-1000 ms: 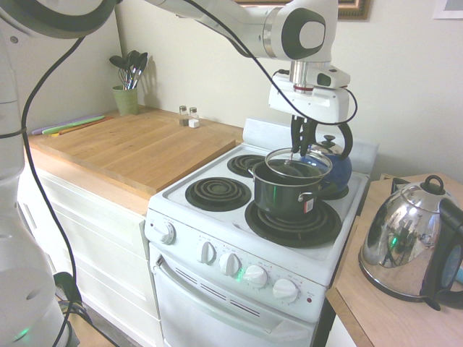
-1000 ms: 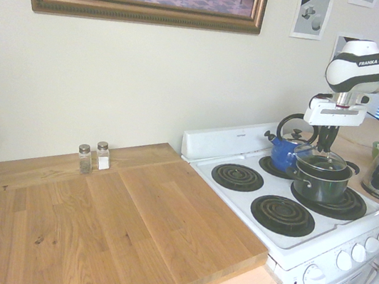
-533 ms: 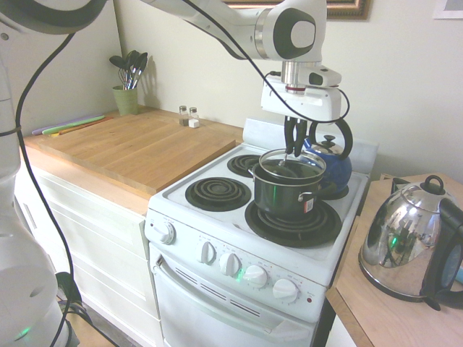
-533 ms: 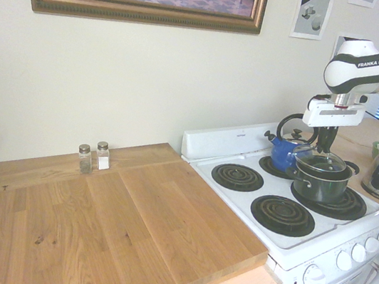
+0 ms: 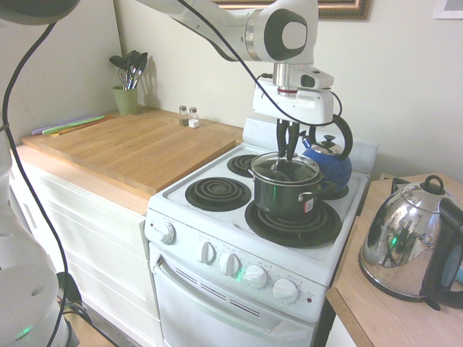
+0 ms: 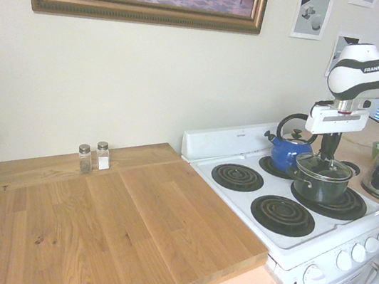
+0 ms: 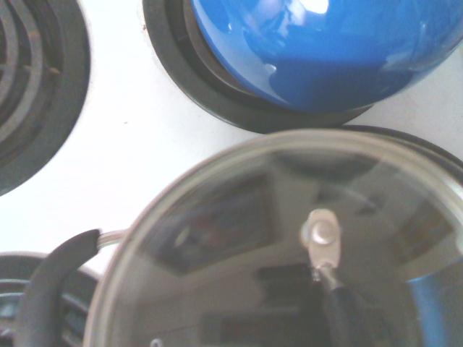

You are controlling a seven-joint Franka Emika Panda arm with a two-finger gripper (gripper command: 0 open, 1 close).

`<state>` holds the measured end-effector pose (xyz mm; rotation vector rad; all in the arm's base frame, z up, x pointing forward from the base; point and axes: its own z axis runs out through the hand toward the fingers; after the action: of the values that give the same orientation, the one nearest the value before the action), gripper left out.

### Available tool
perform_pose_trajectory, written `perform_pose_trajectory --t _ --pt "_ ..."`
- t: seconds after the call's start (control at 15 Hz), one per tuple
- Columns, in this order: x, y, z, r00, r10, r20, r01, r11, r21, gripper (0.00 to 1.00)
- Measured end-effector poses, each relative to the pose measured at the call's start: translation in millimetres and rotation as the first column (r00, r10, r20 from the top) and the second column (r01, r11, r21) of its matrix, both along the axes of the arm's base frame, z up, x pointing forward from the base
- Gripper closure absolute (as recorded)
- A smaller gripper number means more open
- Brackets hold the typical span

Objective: Cover the lid of the pot

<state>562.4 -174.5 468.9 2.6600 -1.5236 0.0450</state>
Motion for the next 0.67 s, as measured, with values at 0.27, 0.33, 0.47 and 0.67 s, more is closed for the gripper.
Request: perform_pose_trajectory --t 0.27,0.33,0.47,0.67 --pt "1.2 -0.4 -2.6 1.000 0.000 0.005 0.000 1.000 -0.010 1.00" --pt "1.2 -0.7 -2.9 1.000 -0.003 0.004 0.003 1.000 -0.014 1.00" --pt "0.8 -1.0 -3.0 1.000 -0.007 -0.002 0.007 1.000 -0.025 1.00" --pt "0.5 0.1 1.4 1.000 -0.008 -0.005 0.008 0.999 -0.031 1.00"
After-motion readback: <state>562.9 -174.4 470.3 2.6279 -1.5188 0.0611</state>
